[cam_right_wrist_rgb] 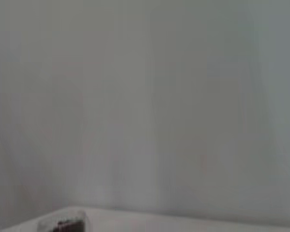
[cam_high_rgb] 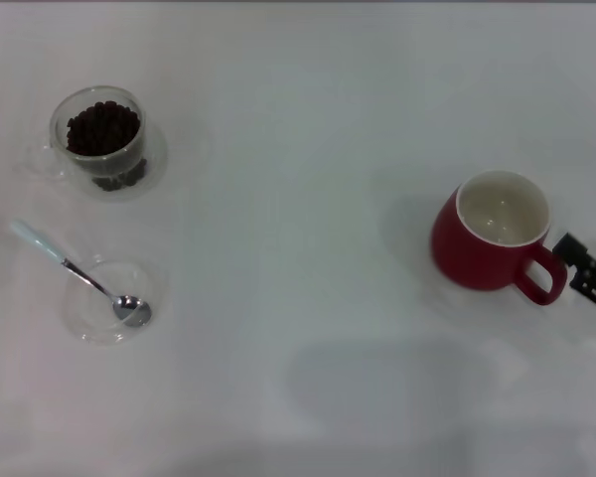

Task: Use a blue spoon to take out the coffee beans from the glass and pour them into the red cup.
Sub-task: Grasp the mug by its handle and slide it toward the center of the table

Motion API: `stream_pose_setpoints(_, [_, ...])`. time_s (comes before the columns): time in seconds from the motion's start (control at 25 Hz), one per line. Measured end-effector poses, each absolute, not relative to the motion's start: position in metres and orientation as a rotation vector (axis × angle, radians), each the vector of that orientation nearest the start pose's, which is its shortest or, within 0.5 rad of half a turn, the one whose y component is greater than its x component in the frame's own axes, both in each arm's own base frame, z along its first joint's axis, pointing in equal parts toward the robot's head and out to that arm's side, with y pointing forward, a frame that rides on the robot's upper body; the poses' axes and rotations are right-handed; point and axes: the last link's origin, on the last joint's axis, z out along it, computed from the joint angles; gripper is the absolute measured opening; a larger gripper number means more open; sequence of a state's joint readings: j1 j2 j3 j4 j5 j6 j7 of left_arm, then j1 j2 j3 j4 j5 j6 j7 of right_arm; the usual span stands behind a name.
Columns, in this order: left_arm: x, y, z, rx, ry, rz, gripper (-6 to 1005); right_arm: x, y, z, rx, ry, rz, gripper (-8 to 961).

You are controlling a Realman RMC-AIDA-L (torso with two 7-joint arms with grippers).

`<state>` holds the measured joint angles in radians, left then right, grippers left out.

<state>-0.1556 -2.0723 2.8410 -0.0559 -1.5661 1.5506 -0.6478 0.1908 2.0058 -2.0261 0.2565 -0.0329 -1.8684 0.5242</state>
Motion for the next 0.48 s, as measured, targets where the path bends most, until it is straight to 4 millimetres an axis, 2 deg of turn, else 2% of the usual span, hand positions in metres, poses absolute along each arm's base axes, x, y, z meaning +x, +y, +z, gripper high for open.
stream_pose_setpoints(0.2, [-0.409, 0.200, 0.062, -1.173, -0.729, -0.943, 862, 0.377, 0.148, 0.002, -2.061, 0.642, 0.863, 794])
stream_pose_setpoints(0.48, [-0.407, 0.198, 0.059, -1.195, -0.728, -0.949, 861, 0.385, 0.154, -0.007, -2.069, 0.671, 0.769, 761])
